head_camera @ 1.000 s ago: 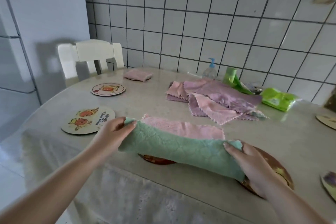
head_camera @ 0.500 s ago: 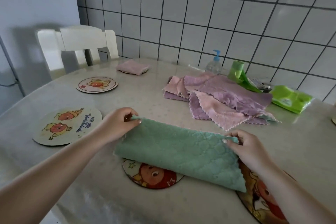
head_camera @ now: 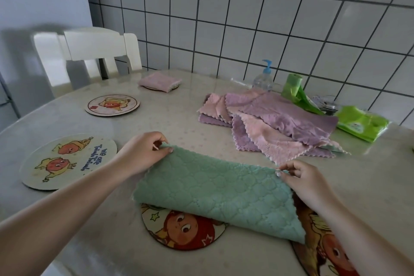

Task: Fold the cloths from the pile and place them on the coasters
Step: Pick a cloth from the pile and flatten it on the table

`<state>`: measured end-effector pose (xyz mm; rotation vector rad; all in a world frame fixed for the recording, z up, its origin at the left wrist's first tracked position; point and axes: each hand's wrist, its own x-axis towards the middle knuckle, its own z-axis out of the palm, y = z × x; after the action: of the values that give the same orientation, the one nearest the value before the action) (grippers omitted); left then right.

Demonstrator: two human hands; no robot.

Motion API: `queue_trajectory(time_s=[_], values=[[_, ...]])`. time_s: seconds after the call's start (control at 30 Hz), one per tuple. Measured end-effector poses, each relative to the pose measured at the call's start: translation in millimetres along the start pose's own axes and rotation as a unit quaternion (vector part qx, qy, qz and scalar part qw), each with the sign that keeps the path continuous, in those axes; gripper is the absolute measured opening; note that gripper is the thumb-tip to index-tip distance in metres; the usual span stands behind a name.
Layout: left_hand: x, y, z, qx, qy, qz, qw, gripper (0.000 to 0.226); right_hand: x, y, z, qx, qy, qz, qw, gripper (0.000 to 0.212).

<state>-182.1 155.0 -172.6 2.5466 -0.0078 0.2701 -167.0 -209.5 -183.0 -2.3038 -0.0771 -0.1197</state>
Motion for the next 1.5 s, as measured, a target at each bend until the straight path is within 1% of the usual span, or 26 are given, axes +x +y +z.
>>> queue_trajectory(time_s=[0.1,0.3,0.37,0.4,0.47,0.53,0.57,0.6,0.67,0.73,0.77,0.83,0.87,0.93,1.0,1.03,1.13,1.2,1.33,1.4,1.47,1.5], values=[[0,1,1,0.028,-0.003,0.01,1.0,0.024,3,4,2,-0.007,-0.005,-0.001,1.0,0.014],[4,5,5,0.065,0.011,0.022,0.998,0.022,11,6,3,-0.021,0.006,0.011,1.0,0.015],[6,6,6,0.082,0.002,0.023,0.996,0.023,11,4,3,-0.03,0.009,0.014,0.999,0.016],[6,8,5,0.091,-0.009,0.018,0.996,0.024,8,2,2,-0.044,0.013,0.013,0.999,0.016],[3,13,2,0.141,-0.03,0.017,0.989,0.034,1,-7,-1,-0.129,0.038,-0.008,0.991,0.019],[-6,25,0,0.211,-0.008,0.056,0.976,0.048,-10,-19,-4,-0.2,0.074,-0.053,0.976,0.031],[-12,35,1,0.207,0.013,0.087,0.974,0.049,-16,-31,-4,-0.202,0.08,-0.084,0.973,0.034],[-18,47,2,0.181,0.021,0.116,0.976,0.047,-24,-45,-1,-0.192,0.069,-0.115,0.972,0.036],[-31,74,13,0.13,-0.01,0.163,0.978,0.043,-37,-72,14,-0.184,0.006,-0.156,0.97,0.042],[-39,92,34,0.152,-0.064,0.2,0.966,0.042,-46,-91,40,-0.22,-0.067,-0.165,0.959,0.049],[-41,95,45,0.171,-0.092,0.211,0.958,0.045,-49,-96,52,-0.234,-0.088,-0.165,0.954,0.051],[-45,88,57,0.203,-0.133,0.195,0.95,0.054,-54,-96,71,-0.255,-0.101,-0.151,0.95,0.049],[-46,83,59,0.21,-0.131,0.186,0.951,0.061,-57,-90,76,-0.266,-0.102,-0.14,0.948,0.049],[-48,74,58,0.22,-0.123,0.172,0.952,0.073,-65,-75,74,-0.299,-0.113,-0.12,0.94,0.057],[-50,69,53,0.236,-0.136,0.157,0.949,0.075,-70,-60,62,-0.335,-0.13,-0.102,0.928,0.063],[-51,67,49,0.242,-0.141,0.151,0.948,0.081,-72,-55,55,-0.35,-0.135,-0.094,0.922,0.065],[-53,56,41,0.245,-0.141,0.132,0.95,0.106,-77,-45,36,-0.373,-0.148,-0.062,0.914,0.067],[-53,48,38,0.238,-0.134,0.116,0.955,0.114,-79,-38,27,-0.376,-0.152,-0.039,0.913,0.068],[-53,36,28,0.23,-0.133,0.097,0.959,0.118,-82,-31,18,-0.374,-0.155,-0.01,0.914,0.068],[-55,32,20,0.229,-0.127,0.096,0.96,0.118,-81,-33,17,-0.373,-0.151,-0.009,0.915,0.068],[-62,37,11,0.224,-0.093,0.141,0.96,0.113,-77,-38,18,-0.361,-0.118,-0.038,0.924,0.066],[-68,42,9,0.211,-0.072,0.177,0.959,0.105,-73,-42,20,-0.344,-0.099,-0.062,0.932,0.064]])
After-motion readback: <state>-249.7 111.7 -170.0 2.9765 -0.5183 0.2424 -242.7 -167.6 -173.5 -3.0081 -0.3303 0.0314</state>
